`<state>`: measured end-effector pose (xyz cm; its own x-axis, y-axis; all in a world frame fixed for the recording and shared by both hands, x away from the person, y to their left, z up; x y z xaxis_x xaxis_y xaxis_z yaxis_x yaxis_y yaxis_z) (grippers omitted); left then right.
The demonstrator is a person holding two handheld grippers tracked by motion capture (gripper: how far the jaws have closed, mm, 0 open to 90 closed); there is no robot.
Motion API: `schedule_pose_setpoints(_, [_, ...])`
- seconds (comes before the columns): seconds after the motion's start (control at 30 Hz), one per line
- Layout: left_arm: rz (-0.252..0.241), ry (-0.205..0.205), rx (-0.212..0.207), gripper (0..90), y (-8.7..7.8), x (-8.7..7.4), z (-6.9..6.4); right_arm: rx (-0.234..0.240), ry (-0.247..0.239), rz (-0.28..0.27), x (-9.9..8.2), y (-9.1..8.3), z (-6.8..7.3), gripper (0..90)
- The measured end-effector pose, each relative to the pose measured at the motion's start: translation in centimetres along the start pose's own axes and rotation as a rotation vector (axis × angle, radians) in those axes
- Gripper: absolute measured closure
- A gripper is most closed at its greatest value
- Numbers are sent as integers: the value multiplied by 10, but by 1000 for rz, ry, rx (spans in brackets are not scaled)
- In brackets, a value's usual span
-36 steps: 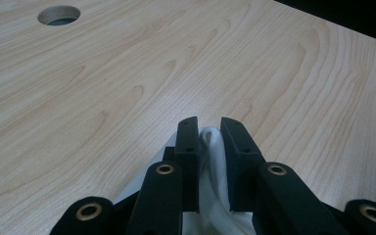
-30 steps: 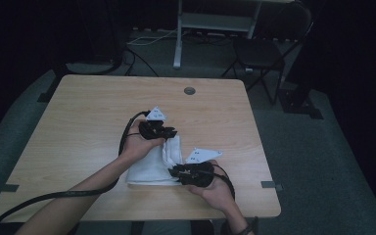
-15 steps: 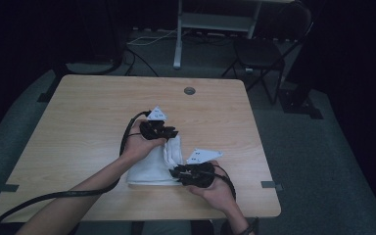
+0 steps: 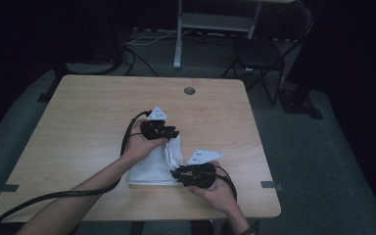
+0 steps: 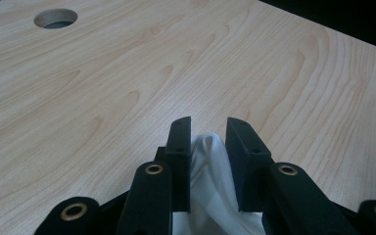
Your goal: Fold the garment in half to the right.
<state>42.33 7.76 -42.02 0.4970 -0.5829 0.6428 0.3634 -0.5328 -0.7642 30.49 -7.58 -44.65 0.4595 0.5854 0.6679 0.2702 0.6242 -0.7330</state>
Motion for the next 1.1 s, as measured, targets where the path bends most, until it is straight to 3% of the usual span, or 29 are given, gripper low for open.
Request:
schedule_pose_setpoints(0.57, [-11, -1, -1, 682, 1, 1, -1, -5, 10, 1, -2, -1, -2, 702])
schedule_pose_setpoints(0.93, [-26, -18, 4, 552, -3, 3, 1, -21, 25, 1, -4, -2, -4, 557])
schedule_pose_setpoints(1.1, [-32, -18, 15, 535, -6, 3, 1, -30, 35, -2, -5, -3, -6, 513])
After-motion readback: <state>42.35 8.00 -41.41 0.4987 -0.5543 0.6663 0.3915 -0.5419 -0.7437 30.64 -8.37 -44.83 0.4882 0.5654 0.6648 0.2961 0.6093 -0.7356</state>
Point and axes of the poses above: each handheld gripper's, and its own axes: y roughly forward along the jaws, x roughly out of its top, z roughly to its left, the point moved 3 cm from there along y, roughly forward along the jaws, and after that the axes turned 15 degrees about z, right-handed, at the moved point
